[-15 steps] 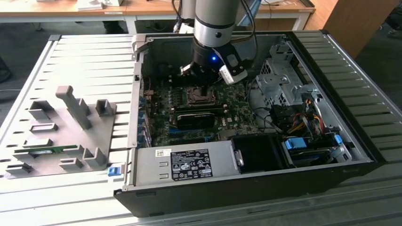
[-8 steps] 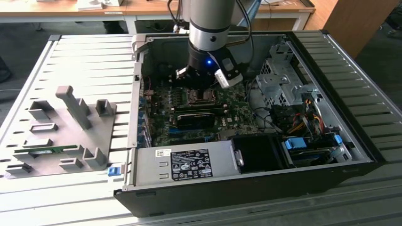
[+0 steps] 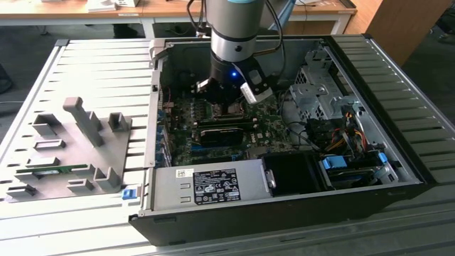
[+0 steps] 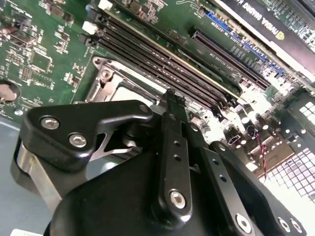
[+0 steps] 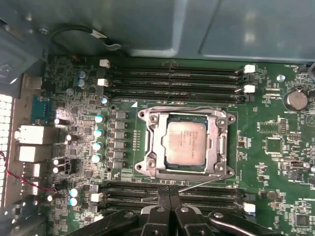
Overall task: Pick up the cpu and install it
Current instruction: 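Install the second cpu locking lever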
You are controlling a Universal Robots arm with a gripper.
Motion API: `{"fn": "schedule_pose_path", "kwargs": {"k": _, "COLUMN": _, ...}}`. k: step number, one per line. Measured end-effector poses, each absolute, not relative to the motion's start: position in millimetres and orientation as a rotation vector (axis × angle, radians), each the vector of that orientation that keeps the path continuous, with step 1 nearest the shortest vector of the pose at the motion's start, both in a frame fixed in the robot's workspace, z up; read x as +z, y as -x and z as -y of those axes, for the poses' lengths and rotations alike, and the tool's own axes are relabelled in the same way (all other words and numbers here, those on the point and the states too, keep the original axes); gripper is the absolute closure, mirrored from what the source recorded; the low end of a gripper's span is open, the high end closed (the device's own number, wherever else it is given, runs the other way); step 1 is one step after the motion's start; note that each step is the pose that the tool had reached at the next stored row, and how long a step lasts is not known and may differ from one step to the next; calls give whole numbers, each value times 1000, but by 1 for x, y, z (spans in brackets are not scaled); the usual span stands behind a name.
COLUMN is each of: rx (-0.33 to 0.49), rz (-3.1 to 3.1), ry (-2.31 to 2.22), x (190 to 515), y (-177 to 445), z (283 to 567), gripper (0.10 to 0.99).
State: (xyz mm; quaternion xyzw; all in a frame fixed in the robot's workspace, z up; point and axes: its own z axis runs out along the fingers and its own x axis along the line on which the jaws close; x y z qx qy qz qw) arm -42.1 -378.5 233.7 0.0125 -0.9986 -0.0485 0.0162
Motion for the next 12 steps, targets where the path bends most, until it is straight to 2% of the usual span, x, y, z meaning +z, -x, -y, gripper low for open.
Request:
{"fn": "schedule_pose_path", "kwargs": {"k": 9, "rx": -165, "rz": 3105, "ry": -39, "x": 221, "y": 45, "z": 379, "gripper": 980}}
{"fn": "schedule_pose_path", "kwargs": {"k": 12, "rx": -203, "rz": 3103, "ry": -40, "x": 220, "y": 46, "z": 380, "gripper": 980}}
